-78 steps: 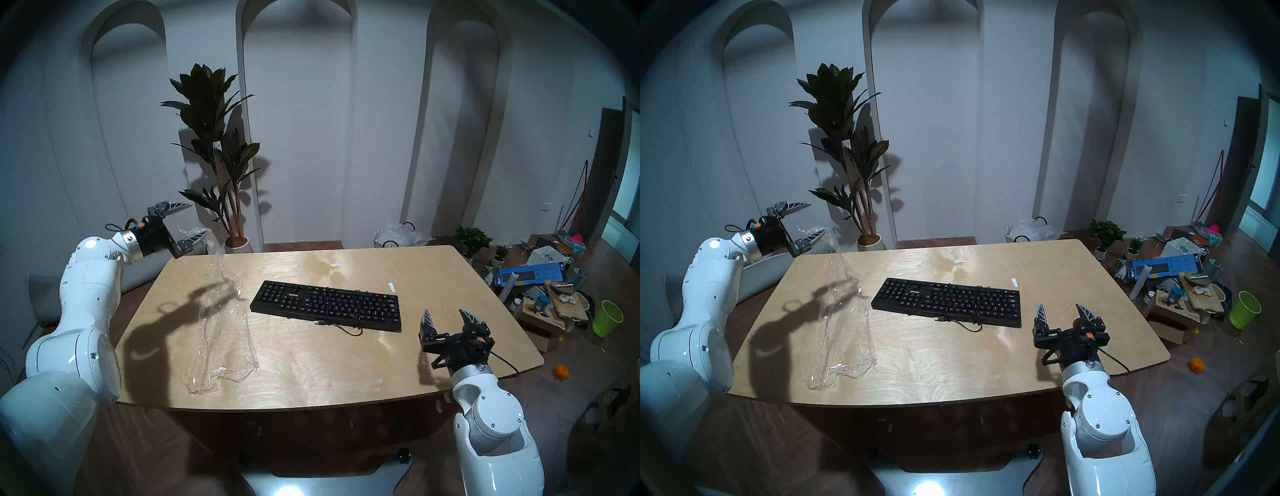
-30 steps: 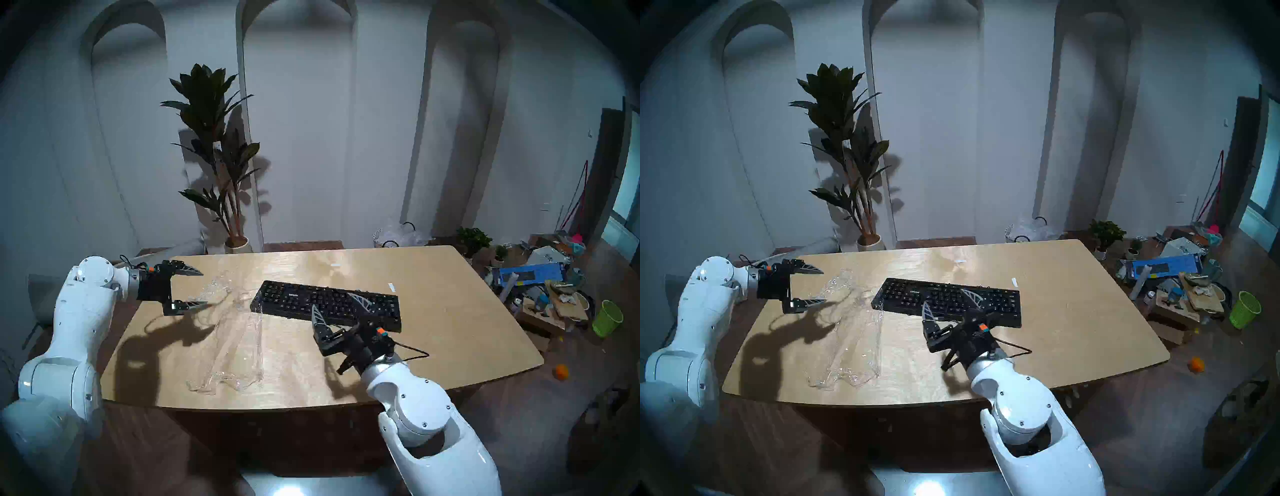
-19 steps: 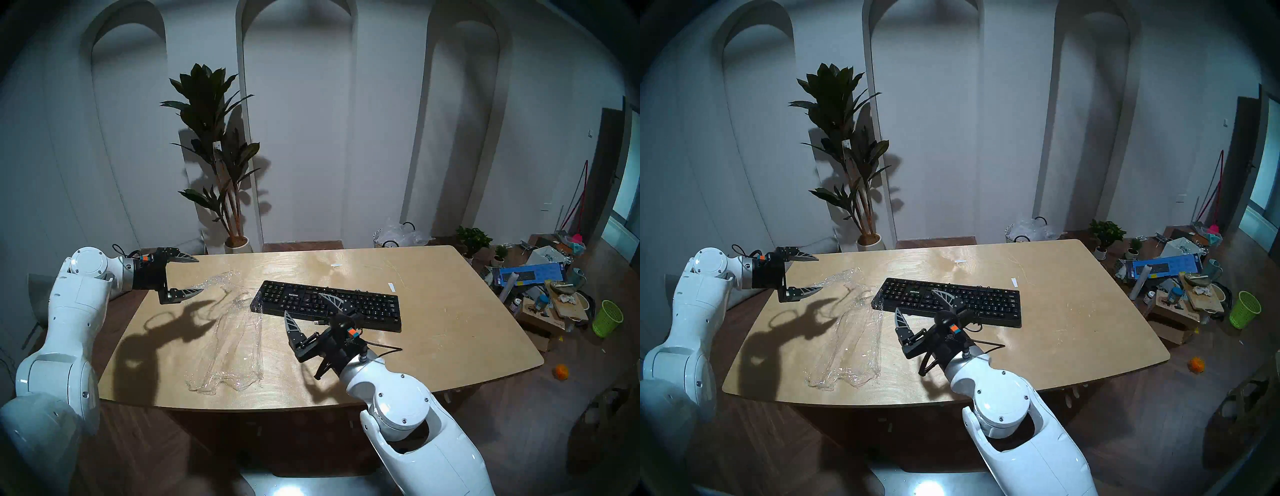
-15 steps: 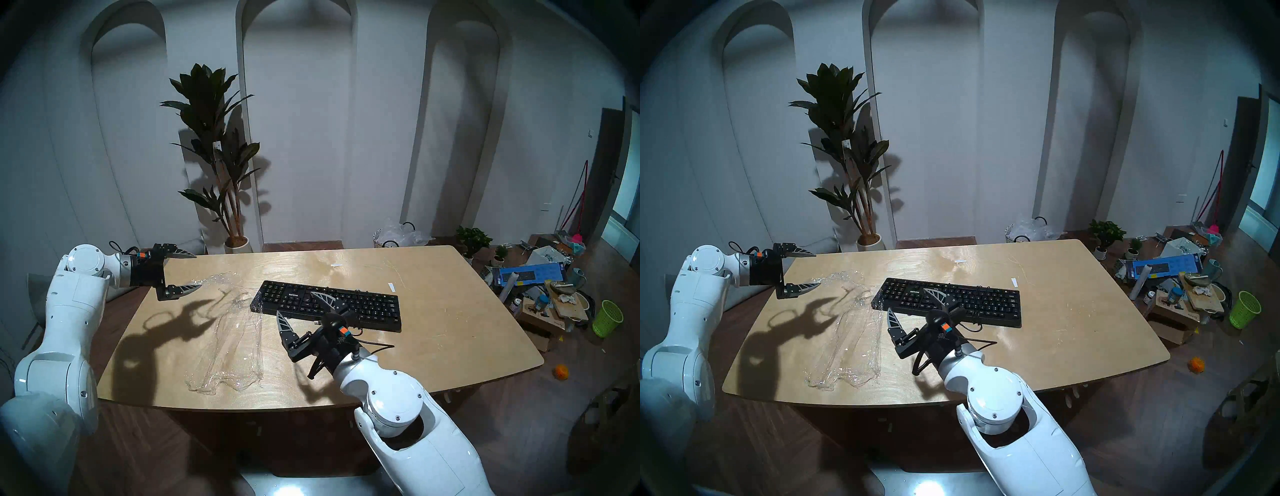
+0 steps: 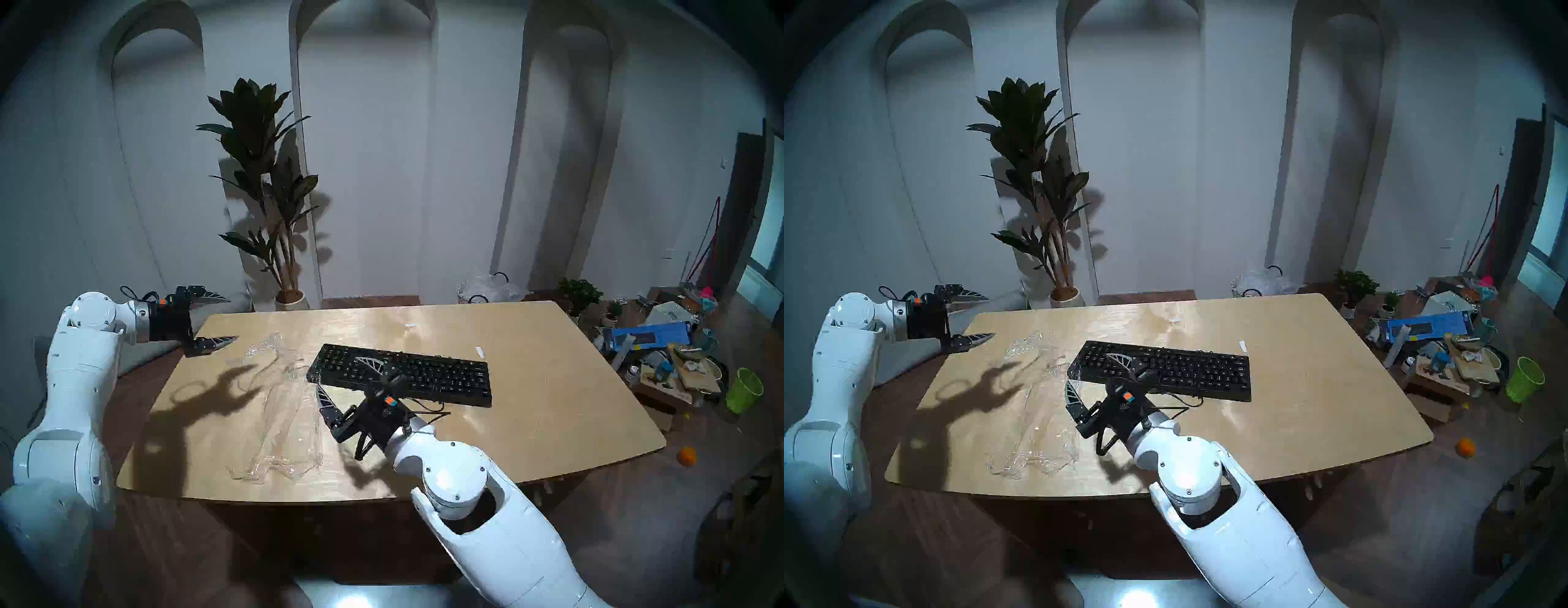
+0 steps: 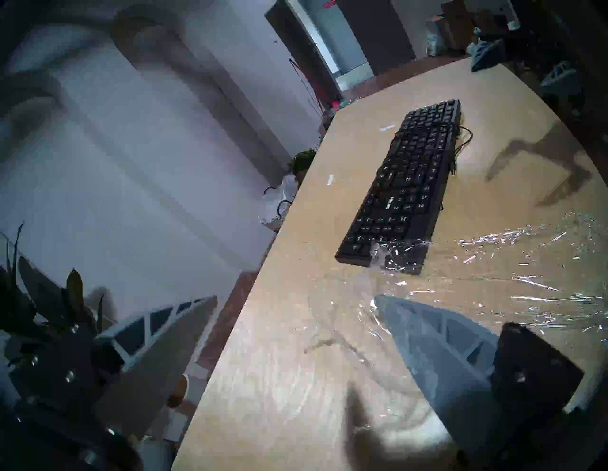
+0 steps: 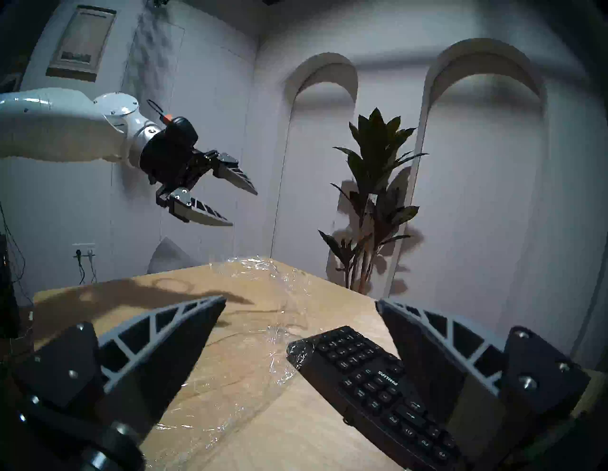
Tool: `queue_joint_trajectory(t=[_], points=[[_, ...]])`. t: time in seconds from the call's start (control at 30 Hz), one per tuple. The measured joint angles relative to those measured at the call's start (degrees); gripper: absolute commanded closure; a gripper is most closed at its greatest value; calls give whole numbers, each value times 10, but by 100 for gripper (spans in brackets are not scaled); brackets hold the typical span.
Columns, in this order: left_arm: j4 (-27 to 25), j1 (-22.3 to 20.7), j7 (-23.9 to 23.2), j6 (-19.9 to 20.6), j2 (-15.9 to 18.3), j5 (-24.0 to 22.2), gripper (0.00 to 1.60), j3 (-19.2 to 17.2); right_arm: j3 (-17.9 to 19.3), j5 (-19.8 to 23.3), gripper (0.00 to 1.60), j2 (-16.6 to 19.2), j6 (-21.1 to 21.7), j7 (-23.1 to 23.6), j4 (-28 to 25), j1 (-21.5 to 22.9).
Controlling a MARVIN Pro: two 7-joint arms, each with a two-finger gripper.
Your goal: Unwrap the new keyboard and set the wrapping aside
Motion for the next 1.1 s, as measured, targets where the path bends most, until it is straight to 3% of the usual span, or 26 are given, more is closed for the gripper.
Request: queue_joint_trajectory(t=[0.37,0.57,0.87,1.1], points=[[-12,-22,10,16,13,-25,0,-43,-12,-9,0,-26,2,-16,50,54],[-12,-30,26,28,16,-46,0,-76,2,-8,0,-47,3,-35,65,82],[16,-26,57,56,0,-91,0,-136,76,8,0,-65,-1,-97,68,115],[49,-5,73,80,-25,-122,0,-173,145,21,0,-61,-11,-159,51,104]])
